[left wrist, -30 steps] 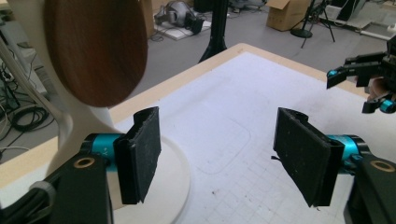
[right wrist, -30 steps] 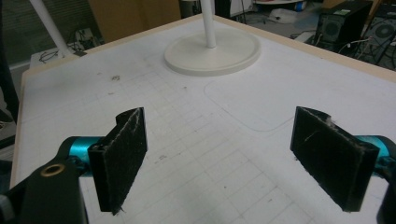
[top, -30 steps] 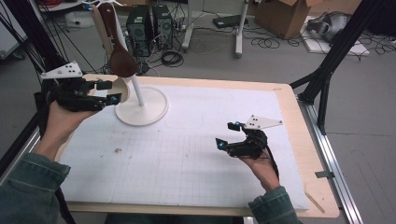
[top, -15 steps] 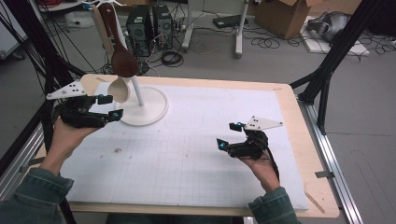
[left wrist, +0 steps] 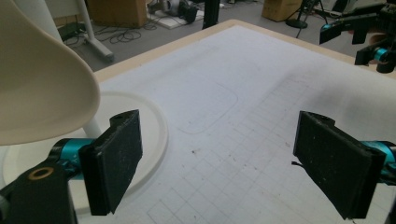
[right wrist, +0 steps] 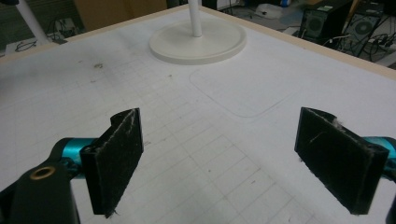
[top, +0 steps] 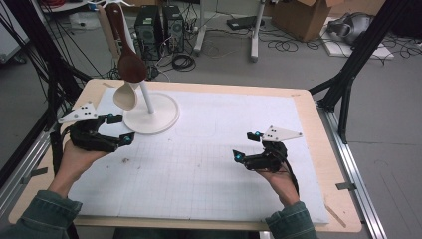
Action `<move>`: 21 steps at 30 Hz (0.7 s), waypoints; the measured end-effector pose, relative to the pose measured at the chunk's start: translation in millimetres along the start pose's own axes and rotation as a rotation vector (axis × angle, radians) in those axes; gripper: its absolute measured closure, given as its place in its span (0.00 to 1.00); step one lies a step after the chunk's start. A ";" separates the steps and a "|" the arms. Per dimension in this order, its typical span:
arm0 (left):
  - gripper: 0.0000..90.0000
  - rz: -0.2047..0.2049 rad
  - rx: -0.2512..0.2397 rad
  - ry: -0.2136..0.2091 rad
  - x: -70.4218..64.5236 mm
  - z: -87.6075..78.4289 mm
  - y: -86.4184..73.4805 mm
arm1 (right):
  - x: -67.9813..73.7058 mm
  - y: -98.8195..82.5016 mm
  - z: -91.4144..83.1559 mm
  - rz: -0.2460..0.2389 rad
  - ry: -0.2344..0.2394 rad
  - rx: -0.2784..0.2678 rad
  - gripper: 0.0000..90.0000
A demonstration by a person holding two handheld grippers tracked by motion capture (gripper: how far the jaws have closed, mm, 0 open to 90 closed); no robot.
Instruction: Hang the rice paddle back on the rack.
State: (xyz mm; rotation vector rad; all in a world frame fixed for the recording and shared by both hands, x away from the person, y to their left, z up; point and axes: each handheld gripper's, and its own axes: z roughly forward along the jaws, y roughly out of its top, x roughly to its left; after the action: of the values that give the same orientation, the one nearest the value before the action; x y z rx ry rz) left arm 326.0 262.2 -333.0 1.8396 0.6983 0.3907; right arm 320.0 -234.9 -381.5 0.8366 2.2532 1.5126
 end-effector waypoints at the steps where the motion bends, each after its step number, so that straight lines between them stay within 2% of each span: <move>1: 0.17 0.000 0.002 0.001 -0.8 0.7 -1.9 | -0.3 -0.6 -0.8 0.002 -0.006 -0.001 0.16; 4: 0.13 -0.003 -0.002 0.003 -4.3 1.9 -8.4 | -1.6 -3.1 -3.3 0.008 -0.011 -0.005 0.14; 11: 0.10 -0.006 0.008 0.018 -10.9 6.5 -24.4 | -2.6 -10.8 -9.4 0.040 -0.006 -0.005 0.12; 16: 0.08 0.010 0.026 0.022 -18.6 9.6 -34.4 | -3.7 -15.7 -13.8 0.047 -0.017 -0.010 0.11; 21: 0.07 0.004 0.043 0.027 -21.4 12.4 -46.3 | -5.8 -22.6 -17.5 0.060 -0.028 -0.003 0.10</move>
State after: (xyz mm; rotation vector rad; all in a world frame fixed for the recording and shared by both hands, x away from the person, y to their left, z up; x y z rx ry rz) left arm 303.7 251.1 -379.1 1.8794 0.7265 0.4070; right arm 308.3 -257.6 -395.6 0.9264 2.2237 1.5204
